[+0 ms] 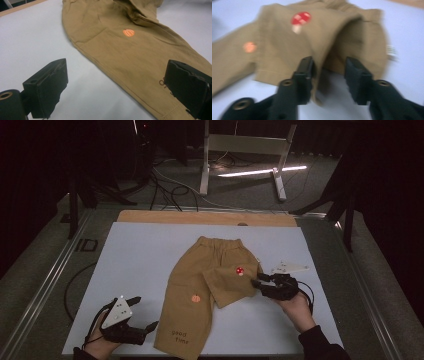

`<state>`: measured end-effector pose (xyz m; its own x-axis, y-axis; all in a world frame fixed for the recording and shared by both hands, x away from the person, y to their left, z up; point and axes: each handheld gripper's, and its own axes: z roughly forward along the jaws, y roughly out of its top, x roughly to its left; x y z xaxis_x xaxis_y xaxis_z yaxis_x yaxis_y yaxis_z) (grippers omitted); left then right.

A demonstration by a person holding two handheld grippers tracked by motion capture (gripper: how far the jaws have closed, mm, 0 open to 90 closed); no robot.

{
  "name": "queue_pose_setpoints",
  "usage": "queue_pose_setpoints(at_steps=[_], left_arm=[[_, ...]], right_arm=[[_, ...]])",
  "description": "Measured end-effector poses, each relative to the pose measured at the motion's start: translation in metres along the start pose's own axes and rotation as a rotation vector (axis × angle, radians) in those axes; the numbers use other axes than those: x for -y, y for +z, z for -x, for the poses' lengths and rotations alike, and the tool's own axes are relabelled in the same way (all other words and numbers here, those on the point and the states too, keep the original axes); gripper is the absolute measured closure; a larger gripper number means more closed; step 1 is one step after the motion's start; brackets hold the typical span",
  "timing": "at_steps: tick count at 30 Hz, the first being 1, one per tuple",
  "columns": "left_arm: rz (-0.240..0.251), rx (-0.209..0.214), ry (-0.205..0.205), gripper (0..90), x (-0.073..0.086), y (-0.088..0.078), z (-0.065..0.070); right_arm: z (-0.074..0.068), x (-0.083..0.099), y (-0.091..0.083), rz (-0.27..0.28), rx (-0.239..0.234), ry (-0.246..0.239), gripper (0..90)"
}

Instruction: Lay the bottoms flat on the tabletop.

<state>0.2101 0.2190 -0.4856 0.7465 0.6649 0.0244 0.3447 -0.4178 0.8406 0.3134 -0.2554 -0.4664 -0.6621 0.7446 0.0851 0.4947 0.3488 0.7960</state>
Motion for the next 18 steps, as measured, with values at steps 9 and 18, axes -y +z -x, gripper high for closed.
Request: queue_pose_setpoints(at_steps=[9,18], left_arm=[[0.005,-0.001,0.002,6.1,0.0,0.0,0.0],[0.002,-0.006,0.005,6.2,0.0,-0.002,-0.001]], right_arm=[[-0.028,0.001,-0.041,0.078,-0.131,-0.086,53.7],[-0.054,-0.009,-0.042,0.108,-0.206,-0.157,53.9]])
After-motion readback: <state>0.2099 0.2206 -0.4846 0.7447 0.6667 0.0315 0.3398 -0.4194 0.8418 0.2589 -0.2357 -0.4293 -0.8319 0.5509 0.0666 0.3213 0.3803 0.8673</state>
